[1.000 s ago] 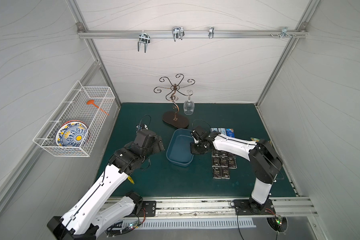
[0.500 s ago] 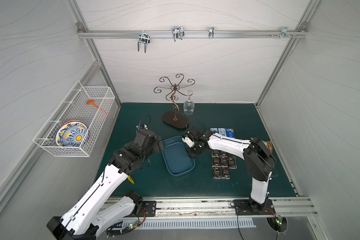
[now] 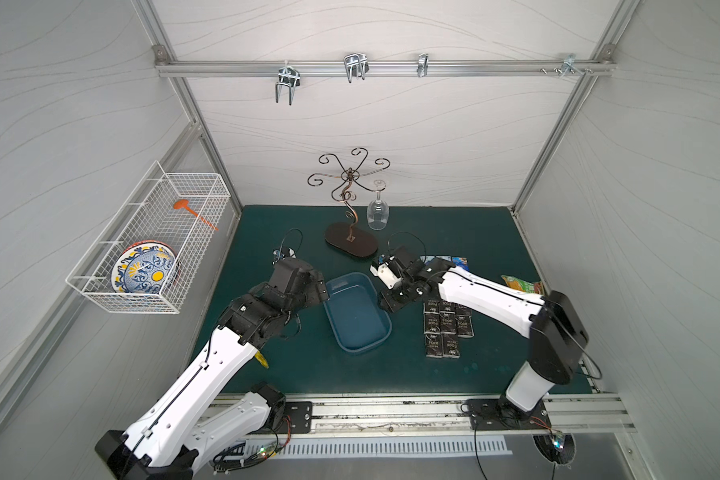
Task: Take the pocket tissues out of the storage box
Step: Adjust the storage box at the center of the board.
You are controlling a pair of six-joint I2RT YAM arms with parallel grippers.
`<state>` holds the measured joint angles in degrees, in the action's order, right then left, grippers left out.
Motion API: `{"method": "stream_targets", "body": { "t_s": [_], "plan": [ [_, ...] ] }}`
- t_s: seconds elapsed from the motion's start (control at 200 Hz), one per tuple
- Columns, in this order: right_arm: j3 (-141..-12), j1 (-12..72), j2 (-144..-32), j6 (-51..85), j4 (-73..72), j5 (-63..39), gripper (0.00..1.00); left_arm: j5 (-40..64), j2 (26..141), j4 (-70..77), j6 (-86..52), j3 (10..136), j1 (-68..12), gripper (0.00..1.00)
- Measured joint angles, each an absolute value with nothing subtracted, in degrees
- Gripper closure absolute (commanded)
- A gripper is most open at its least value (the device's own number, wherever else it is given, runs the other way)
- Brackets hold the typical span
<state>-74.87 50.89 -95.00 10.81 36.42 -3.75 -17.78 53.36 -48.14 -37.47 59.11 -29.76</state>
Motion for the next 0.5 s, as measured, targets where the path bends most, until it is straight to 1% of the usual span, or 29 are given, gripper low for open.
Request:
{"method": "stream_targets", "body": {
  "t_s": [0.165,0.255,0.385,0.5],
  "plan": [
    [-68.79,52.34,-85.71,17.91,36.23,-2.92,0.50,-17.76,53.41,-48.12,-37.47,59.11,-29.76,0.06],
    [-61.30,54.17,-82.13,24.12,34.48,-1.50,0.49,-17.72,53.41,-48.05,-37.47,59.11,-29.76,0.06],
    [-47.46,57.01,-76.36,36.93,28.62,0.01,0.48,-17.15,53.56,-47.83,-37.52,59.11,-29.76,0.07],
    [-42.13,58.94,-73.49,45.98,24.88,1.98,0.48,-16.91,53.74,-47.62,-37.52,59.11,-29.76,0.07]
  ]
}}
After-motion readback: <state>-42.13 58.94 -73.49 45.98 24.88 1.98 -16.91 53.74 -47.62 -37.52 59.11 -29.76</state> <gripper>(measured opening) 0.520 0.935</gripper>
